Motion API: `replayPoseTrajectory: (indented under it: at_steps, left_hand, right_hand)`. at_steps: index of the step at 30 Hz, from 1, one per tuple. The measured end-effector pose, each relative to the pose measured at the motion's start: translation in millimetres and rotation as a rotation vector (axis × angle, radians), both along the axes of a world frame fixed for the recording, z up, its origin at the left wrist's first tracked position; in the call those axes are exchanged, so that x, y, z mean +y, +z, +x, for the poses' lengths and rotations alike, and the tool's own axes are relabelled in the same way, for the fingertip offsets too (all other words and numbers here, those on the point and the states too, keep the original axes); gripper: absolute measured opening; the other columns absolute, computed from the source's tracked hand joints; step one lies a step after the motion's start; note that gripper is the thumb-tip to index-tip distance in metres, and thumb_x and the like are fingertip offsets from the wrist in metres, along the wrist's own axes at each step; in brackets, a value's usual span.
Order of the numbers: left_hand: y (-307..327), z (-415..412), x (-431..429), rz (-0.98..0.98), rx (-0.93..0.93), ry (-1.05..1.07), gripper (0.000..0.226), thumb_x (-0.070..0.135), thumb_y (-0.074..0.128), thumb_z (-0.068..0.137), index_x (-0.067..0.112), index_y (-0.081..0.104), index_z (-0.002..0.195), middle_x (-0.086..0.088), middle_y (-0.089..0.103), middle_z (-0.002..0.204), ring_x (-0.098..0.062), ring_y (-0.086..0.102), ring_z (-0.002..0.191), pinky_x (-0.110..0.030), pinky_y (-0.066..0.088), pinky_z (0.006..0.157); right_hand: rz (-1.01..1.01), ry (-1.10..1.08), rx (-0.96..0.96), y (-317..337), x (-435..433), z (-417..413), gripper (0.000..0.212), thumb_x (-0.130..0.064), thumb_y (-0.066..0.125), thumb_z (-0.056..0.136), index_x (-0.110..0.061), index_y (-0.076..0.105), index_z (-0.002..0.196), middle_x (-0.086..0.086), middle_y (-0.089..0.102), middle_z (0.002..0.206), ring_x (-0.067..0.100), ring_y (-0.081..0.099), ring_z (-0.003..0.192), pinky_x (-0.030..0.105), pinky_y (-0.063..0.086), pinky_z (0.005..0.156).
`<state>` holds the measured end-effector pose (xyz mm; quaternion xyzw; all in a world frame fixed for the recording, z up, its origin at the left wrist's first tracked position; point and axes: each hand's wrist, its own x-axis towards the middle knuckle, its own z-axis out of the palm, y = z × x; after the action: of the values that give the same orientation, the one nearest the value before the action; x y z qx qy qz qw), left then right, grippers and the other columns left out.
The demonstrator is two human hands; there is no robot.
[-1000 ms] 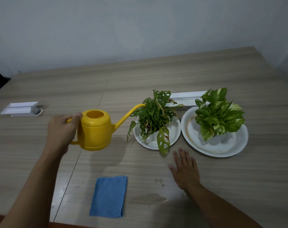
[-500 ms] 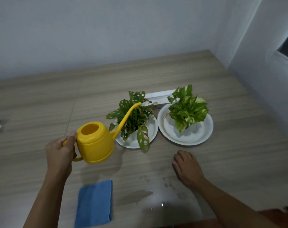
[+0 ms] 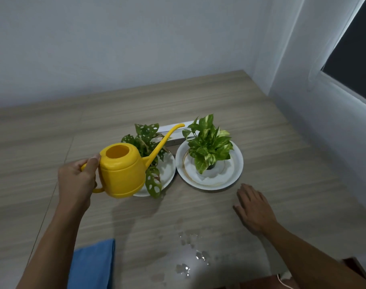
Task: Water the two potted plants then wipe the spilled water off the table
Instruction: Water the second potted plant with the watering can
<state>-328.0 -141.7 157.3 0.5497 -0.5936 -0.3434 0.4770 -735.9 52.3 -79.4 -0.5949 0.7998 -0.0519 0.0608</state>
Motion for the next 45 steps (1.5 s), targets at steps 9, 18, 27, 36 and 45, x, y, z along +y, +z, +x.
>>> replayPoseTrajectory:
  at_steps: [9, 18, 27, 36, 45]
  left_hand:
    - [18.1, -72.5, 8.6, -0.003, -0.123, 0.051, 0.059, 0.033, 0.063, 0.091, -0.018, 0.046, 0.067, -0.014, 0.043, 0.059, -0.026, 0.039, 0.054, -0.045, 0.039, 0.055]
    - [30.0, -110.4, 12.7, 0.004, -0.191, 0.087, 0.053, 0.025, 0.06, 0.098, -0.018, 0.052, 0.069, -0.017, 0.043, 0.061, -0.029, 0.038, 0.056, -0.039, 0.037, 0.055]
    - [39.5, -117.8, 9.3, -0.006, -0.287, 0.069, 0.051, 0.023, 0.061, 0.099, -0.017, 0.054, 0.067, -0.032, 0.049, 0.059, -0.03, 0.043, 0.054, -0.04, 0.038, 0.057]
    - [42.1, -116.1, 11.3, 0.013, -0.298, 0.06, 0.051, 0.024, 0.061, 0.099, -0.007, 0.052, 0.06, -0.015, 0.046, 0.056, -0.029, 0.042, 0.054, -0.039, 0.038, 0.058]
    - [40.8, -128.9, 20.3, 0.02, -0.297, 0.057, 0.047, 0.022, 0.06, 0.099, 0.005, 0.055, 0.056, 0.001, 0.048, 0.041, -0.025, 0.043, 0.047, -0.031, 0.038, 0.057]
  right_hand:
    - [0.041, 0.09, -0.058, -29.3, -22.6, -55.4, 0.069, -0.058, 0.027, 0.095, -0.016, 0.045, 0.147, 0.006, 0.038, 0.157, 0.029, 0.031, 0.145, 0.048, 0.028, 0.114]
    - [-0.035, 0.109, -0.12, -44.3, -21.9, -67.3, 0.066, -0.055, 0.038, 0.091, -0.019, 0.046, 0.146, 0.008, 0.043, 0.154, 0.031, 0.034, 0.142, 0.049, 0.021, 0.112]
    - [-0.116, 0.102, -0.131, -52.2, -21.6, -68.1, 0.067, -0.057, 0.039, 0.092, -0.019, 0.046, 0.147, 0.007, 0.039, 0.156, 0.03, 0.033, 0.145, 0.052, 0.025, 0.114]
    - [-0.132, 0.078, -0.122, -55.5, -19.4, -64.3, 0.068, -0.057, 0.04, 0.091, -0.02, 0.044, 0.148, 0.006, 0.037, 0.158, 0.03, 0.031, 0.145, 0.052, 0.025, 0.114]
    - [-0.124, 0.09, -0.102, -58.7, -18.4, -64.7, 0.068, -0.058, 0.039, 0.091, -0.022, 0.044, 0.148, 0.005, 0.035, 0.159, 0.03, 0.029, 0.146, 0.05, 0.022, 0.115]
